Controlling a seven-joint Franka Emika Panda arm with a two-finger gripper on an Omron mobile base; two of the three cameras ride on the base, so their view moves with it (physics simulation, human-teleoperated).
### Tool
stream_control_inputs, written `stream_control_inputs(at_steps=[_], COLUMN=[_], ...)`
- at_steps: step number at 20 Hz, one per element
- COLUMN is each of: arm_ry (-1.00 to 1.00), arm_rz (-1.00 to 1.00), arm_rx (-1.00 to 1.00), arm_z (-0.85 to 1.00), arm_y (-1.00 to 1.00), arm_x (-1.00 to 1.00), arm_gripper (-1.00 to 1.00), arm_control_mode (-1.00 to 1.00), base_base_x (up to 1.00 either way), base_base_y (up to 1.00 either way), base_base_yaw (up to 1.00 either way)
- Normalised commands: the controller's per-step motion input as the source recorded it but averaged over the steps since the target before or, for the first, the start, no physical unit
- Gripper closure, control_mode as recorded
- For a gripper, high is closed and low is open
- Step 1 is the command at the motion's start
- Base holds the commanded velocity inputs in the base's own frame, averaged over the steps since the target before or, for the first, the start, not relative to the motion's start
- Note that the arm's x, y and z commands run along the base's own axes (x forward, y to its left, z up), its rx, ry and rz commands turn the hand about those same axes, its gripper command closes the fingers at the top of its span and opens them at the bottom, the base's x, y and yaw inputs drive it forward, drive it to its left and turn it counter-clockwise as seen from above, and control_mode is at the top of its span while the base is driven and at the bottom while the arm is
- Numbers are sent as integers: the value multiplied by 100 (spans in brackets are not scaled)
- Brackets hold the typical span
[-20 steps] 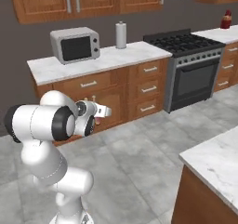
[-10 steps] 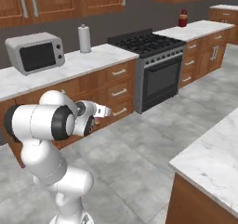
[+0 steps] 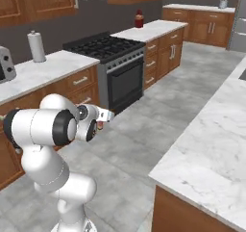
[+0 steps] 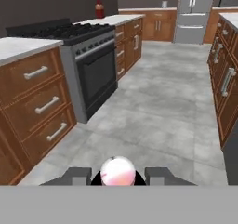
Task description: Place the large bottle from the dining counter next to the other large bottle outside the sink, and place the small bottle from the dining counter next to the other small bottle inside the sink.
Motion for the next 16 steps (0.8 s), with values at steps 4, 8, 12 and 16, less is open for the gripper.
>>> stream_control_inputs(at_steps=[4, 8, 12, 16], arm_ry=[0, 0, 0, 0], arm_rz=[0, 0, 0, 0], arm_rx=[0, 0, 0, 0], arm_z=[0, 0, 0, 0], arm_y=[0, 0, 0, 0], arm_x=[0, 0, 0, 0], arm_gripper=[100, 100, 100, 100], arm_control_mode=[100, 100, 100, 100], base_base_x=[96, 94, 79, 77], base_base_y=[11, 46, 70, 65], base_base_yaw=[-46, -45, -45, -46])
